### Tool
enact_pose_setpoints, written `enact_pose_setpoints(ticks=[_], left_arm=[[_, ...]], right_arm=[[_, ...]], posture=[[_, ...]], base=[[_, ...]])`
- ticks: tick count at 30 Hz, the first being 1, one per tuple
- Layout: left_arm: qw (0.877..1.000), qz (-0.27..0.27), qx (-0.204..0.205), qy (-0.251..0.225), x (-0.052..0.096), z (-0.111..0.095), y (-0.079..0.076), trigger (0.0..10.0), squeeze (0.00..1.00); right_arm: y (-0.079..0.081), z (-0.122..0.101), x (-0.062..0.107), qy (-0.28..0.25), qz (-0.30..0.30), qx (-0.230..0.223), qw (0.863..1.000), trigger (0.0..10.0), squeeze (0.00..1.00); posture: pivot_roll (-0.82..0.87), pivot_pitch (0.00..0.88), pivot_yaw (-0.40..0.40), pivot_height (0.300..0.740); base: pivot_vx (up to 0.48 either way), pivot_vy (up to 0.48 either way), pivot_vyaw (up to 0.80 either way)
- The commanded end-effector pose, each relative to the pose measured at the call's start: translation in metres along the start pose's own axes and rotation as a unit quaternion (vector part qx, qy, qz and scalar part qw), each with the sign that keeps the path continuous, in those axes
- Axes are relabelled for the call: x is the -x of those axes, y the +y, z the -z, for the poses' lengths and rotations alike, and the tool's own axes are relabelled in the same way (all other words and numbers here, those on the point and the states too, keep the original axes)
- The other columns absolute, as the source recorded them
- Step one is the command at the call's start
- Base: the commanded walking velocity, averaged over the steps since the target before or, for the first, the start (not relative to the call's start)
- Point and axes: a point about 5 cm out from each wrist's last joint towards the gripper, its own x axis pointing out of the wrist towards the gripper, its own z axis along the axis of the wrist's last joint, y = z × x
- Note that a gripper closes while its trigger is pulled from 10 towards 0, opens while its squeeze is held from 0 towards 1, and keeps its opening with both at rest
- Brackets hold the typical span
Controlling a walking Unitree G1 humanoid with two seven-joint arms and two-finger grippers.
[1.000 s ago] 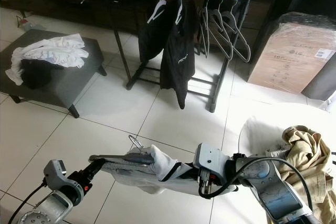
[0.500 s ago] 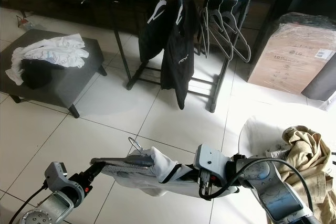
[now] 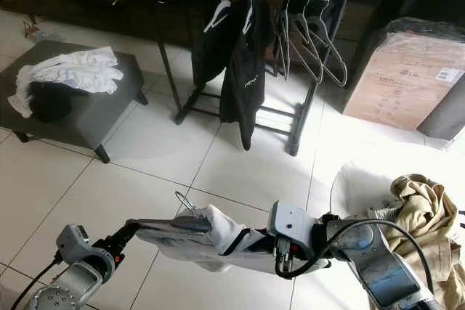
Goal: Hang hanger
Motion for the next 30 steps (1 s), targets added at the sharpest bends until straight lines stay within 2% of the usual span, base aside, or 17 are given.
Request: enact_pose_setpoints(ticks=[1,7,10,16,24,30], left_arm=[[1.0,-0.025,-0.003,0.016,0.0,0.003,0.008,10.0,0.0],[0.998,-0.03,-0.018,0.052,-0.001,0.012,0.007,10.0,0.0],[0.995,-0.046,-0.049,0.079,-0.001,0.016,0.009,10.0,0.0],[0.991,-0.063,-0.072,0.089,-0.001,0.017,0.011,10.0,0.0],[0.99,-0.077,-0.089,0.081,-0.002,0.016,0.013,10.0,0.0],[0.993,-0.072,-0.079,0.057,-0.004,0.011,0.008,10.0,0.0]], right_arm=[[0.003,-0.007,0.002,-0.012,-0.007,0.011,1.0,0.0,0.0],[0.005,-0.009,0.001,-0.014,-0.013,0.013,1.0,0.0,0.0],[0.006,-0.01,0.001,-0.015,-0.017,0.016,1.0,0.0,0.0],[0.007,-0.011,0.0,-0.016,-0.02,0.017,1.0,0.0,0.0],[0.008,-0.011,0.0,-0.015,-0.024,0.019,0.999,0.0,0.0],[0.009,-0.011,0.001,-0.012,-0.025,0.02,0.999,0.0,0.0]], posture=[[-0.08,0.213,-0.026,0.74],[-0.08,0.213,-0.026,0.74],[-0.08,0.212,-0.025,0.74],[-0.08,0.213,-0.025,0.74],[-0.08,0.213,-0.024,0.74],[-0.08,0.214,-0.026,0.74]], base=[[0.0,0.0,0.0],[0.0,0.0,0.0],[0.0,0.0,0.0],[0.0,0.0,0.0],[0.0,0.0,0.0],[0.0,0.0,0.0]])
